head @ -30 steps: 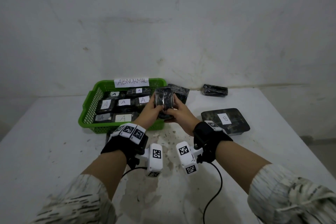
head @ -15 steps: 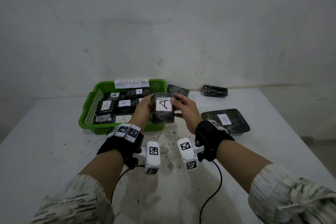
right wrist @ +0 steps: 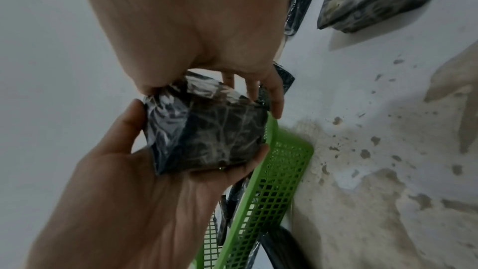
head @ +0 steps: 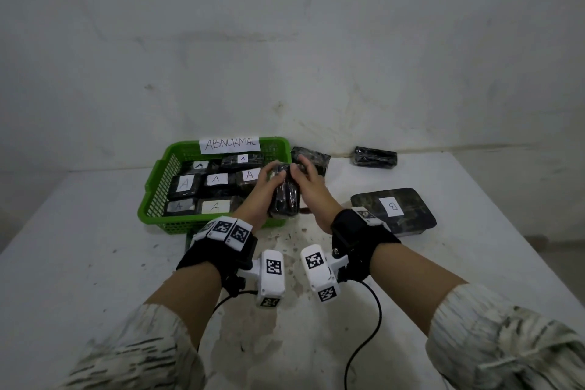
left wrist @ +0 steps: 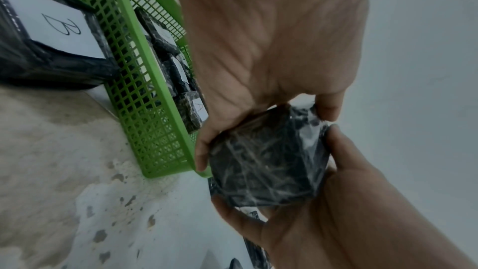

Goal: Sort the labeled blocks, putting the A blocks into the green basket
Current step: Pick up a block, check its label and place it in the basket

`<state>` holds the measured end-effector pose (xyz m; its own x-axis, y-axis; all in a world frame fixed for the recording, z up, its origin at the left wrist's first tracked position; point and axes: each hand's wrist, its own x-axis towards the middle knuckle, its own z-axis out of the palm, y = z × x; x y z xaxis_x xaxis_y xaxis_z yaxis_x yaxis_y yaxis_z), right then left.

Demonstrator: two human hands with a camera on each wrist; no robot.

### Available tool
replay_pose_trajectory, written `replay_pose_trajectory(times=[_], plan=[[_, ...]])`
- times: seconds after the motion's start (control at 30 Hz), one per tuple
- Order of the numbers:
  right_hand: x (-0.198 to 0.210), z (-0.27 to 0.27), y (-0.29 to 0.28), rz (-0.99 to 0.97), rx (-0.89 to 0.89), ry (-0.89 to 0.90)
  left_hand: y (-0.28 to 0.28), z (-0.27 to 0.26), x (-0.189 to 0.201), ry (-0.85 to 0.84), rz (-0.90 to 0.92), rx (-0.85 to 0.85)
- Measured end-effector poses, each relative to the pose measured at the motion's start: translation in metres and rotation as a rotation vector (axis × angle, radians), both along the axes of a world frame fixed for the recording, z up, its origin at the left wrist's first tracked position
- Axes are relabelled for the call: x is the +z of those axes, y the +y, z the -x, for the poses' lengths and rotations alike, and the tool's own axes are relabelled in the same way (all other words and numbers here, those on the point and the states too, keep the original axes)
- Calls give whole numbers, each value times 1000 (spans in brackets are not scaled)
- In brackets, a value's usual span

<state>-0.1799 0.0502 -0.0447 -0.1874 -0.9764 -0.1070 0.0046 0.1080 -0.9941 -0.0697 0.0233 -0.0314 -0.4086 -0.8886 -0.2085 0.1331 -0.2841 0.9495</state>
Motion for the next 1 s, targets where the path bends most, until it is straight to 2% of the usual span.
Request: replay_pose_trajectory(times=[0.1, 0.27, 0.53, 0.7, 0.83, 1.0], plan=[[-1, -4, 1, 13, 77, 91, 3, 3, -2, 89, -47, -12], [-2, -9, -2, 52, -15, 186, 5, 8, -4, 122, -95, -22], [14, -1, 14, -32, 107, -77, -1, 5, -10, 81, -19, -9], [7, -1, 13, -22, 39, -125, -2, 2, -11, 39, -22, -89], [9, 2, 13, -85, 113, -149, -2, 0, -10, 36, -10, -40], [7, 4, 16, -47, 162, -152, 0, -2, -7, 68, -30, -41]])
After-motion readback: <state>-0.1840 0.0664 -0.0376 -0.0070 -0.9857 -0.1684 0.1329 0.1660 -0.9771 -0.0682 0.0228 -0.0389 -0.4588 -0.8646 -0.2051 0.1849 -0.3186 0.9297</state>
